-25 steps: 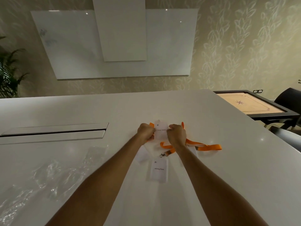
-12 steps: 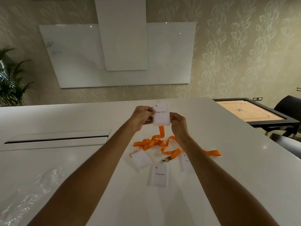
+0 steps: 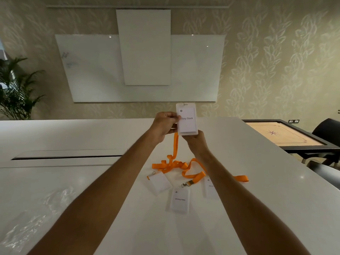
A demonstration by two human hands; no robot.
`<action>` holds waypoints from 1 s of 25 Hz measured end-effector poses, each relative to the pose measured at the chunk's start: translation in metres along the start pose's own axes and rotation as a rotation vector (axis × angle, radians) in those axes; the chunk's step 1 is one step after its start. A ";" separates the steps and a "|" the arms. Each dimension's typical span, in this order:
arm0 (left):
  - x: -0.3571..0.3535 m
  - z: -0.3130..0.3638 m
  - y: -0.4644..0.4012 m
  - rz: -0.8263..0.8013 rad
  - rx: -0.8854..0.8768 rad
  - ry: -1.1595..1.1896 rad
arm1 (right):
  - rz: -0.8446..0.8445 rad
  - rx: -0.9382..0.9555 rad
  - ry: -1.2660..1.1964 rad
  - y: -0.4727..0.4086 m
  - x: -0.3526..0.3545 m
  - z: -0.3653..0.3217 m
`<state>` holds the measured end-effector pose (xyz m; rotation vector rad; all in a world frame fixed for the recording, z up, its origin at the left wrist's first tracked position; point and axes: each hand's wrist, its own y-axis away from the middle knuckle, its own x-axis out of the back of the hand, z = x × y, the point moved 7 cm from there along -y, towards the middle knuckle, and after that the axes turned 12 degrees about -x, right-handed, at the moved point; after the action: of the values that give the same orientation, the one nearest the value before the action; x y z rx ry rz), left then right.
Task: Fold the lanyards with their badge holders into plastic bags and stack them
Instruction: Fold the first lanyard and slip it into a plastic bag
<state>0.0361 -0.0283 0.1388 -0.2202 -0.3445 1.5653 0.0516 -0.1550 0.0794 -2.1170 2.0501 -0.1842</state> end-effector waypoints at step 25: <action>0.032 0.036 -0.024 0.262 -0.234 -0.070 | 0.033 0.013 0.102 0.025 -0.018 0.001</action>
<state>0.0455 0.0011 0.1834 -0.4061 -0.5730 1.7933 0.0262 -0.1380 0.0739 -2.1056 2.1321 -0.3066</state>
